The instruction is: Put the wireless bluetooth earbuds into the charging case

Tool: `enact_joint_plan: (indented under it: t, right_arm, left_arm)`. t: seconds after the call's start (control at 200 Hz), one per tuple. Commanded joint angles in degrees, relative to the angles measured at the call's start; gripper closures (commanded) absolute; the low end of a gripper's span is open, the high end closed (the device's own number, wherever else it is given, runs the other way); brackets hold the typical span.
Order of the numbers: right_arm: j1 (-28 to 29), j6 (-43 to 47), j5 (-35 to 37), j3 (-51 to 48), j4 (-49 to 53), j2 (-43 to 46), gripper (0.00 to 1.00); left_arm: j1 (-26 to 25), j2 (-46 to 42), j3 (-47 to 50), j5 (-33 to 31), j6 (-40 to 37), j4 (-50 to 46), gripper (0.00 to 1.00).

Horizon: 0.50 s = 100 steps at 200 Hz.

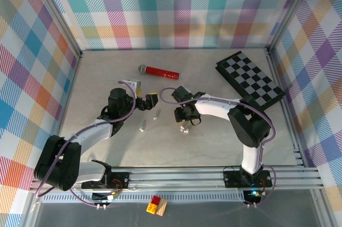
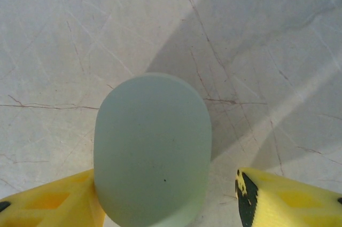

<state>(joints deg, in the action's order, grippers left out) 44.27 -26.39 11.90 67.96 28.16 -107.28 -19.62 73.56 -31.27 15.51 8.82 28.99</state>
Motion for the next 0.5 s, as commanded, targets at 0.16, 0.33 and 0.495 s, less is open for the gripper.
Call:
enact_joint_plan:
  t: [0.16,0.33,0.495]
  right_arm:
    - [-0.06,-2.02,0.23,3.36,1.43,-1.74,0.41]
    - [-0.06,-2.51,0.35,4.08,2.20,-2.40,0.48]
    - [-0.07,-2.30,0.40,4.19,2.58,-2.67,0.50]
  left_arm:
    - [0.62,0.73,-1.25,1.44,0.49,1.77,0.00]
    - [0.63,0.62,-1.17,1.52,0.61,1.79,0.00]
    - [0.64,0.58,-1.16,1.54,0.58,1.86,0.00]
